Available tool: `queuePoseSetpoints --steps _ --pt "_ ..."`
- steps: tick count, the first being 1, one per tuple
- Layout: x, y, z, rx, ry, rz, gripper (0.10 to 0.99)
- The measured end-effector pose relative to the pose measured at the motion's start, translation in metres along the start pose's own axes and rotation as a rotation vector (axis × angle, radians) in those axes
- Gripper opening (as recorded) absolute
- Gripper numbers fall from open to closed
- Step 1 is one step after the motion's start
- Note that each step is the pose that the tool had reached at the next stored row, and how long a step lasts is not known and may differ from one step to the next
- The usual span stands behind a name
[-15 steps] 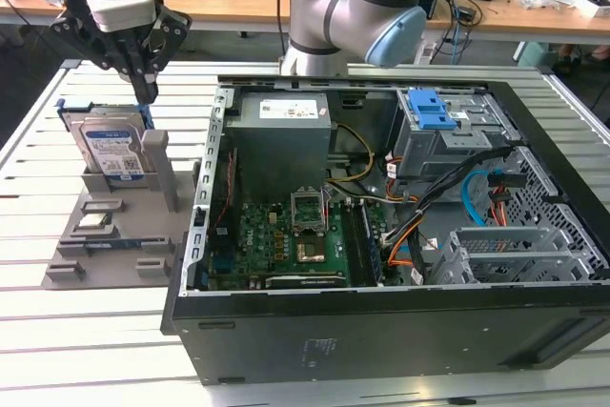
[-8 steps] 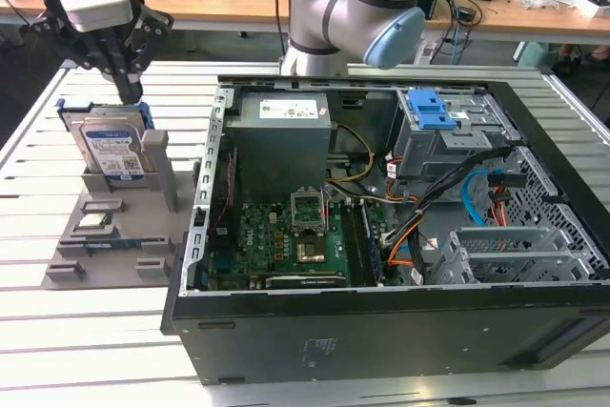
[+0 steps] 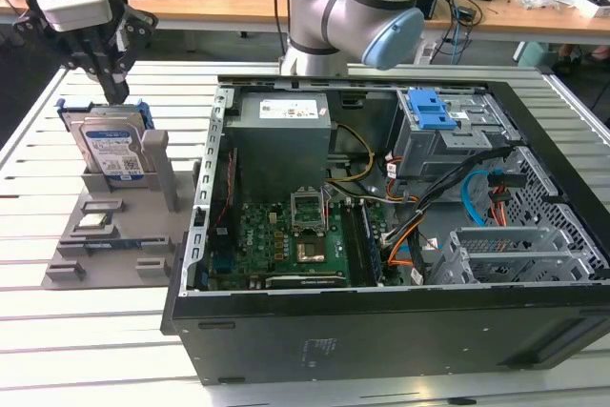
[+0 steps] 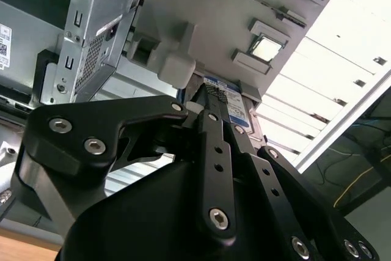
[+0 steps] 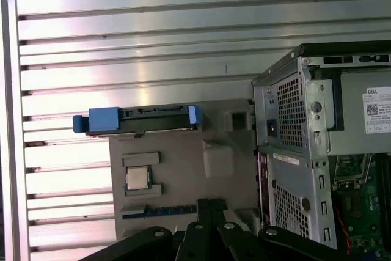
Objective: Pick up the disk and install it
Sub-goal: 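Reach for the disk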
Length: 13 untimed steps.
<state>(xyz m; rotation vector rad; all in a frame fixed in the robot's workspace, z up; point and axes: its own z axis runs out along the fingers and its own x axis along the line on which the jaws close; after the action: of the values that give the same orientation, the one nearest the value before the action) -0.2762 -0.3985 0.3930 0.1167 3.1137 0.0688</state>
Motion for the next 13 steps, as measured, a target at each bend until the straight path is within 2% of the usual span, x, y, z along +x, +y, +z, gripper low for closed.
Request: queuePoseSetpoints --steps 5,13 --pt "0.0101 -0.0008 -0.0002 0.0 0.0 0.0 0.106" --pt "0.0222 -0.0017 -0.0005 0.0 0.0 0.0 0.106"
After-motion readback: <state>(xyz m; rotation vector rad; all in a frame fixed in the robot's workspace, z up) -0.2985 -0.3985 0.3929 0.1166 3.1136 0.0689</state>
